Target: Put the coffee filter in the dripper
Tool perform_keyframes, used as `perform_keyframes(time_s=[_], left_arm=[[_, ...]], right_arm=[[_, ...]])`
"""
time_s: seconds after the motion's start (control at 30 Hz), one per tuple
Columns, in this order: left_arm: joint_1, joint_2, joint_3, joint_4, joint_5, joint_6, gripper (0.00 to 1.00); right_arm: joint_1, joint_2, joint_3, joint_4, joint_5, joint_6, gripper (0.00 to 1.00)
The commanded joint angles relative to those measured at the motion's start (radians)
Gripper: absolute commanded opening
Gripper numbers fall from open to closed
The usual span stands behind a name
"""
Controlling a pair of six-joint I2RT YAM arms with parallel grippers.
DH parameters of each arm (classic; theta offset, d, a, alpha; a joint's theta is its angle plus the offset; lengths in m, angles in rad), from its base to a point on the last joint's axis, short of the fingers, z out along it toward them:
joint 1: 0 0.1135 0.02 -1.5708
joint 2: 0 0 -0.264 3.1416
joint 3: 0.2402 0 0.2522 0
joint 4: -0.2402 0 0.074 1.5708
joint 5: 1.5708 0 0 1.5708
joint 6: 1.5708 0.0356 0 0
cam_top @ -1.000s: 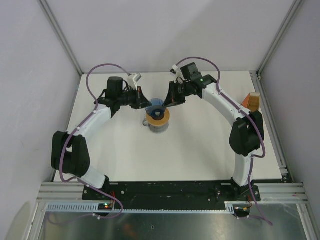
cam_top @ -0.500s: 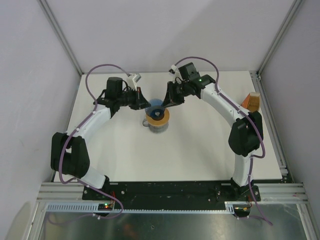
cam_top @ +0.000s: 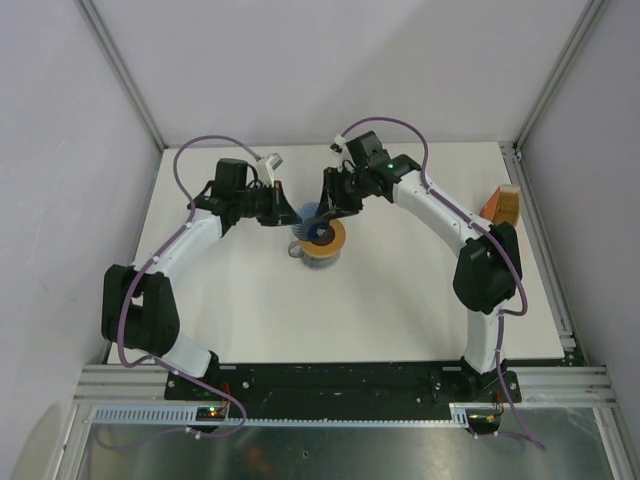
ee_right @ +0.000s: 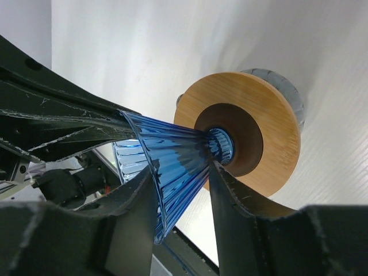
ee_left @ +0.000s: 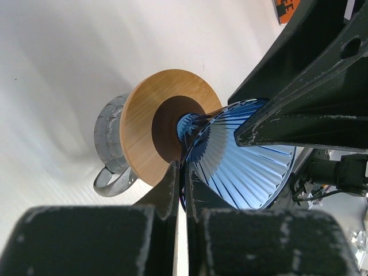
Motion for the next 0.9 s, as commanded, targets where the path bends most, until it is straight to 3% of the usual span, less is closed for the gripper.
perform_keyframes(time_s=[0.0,0.33,0.87], left_arm=[[-0.013,-0.023,0.018,-0.103,-0.046,0.018,0.0],[-0.013,-0.057,0.038,-0.102,-0.076,0.04,0.0],[-0.013,-0.017,0.015,-0.104,-0.111,0.071,0.0]], right_arm=[[0.007,-0.022,-0.002,0.04,0.113,-0.021,0.39],[0.015,-0.006,0.056,-0.05,0.226,-0.017,0.02],[0.079,0.049,0.103,-0.114,0.364,-0.084,0.0]])
